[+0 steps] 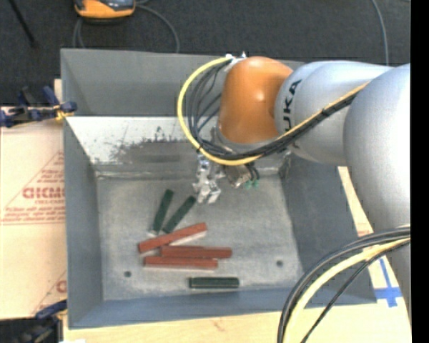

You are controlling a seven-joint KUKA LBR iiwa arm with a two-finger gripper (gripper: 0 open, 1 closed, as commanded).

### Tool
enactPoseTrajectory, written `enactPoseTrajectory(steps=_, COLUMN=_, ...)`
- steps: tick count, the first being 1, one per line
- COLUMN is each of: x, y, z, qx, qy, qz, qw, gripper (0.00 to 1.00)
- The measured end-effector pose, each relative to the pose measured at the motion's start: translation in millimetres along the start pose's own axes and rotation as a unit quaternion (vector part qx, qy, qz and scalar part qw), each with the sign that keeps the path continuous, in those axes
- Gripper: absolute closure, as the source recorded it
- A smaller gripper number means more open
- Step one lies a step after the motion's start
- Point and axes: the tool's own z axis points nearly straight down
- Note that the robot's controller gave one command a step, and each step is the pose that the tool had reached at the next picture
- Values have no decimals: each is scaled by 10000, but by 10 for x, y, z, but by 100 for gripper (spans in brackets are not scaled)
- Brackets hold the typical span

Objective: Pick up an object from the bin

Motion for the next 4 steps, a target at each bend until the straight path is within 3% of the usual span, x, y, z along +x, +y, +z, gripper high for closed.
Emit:
enactPoseTrajectory(steps=1, x=11, y=43, z=-658, qx=-9, qy=-6, qz=137, qw=9999, gripper=100)
enactPoseTrajectory(steps=2, x=-121, y=272, z=400, qx=5, qy=-56, qz=-377, qw=9993, gripper=0)
enactPoseTrajectory(steps=3, x=-135, y=271, z=342, qx=9, qy=-64, qz=-378, qw=9993, gripper=100)
enactPoseTrajectory(steps=4, x=-135, y=271, z=342, qx=9, qy=-64, qz=-378, qw=9993, gripper=100)
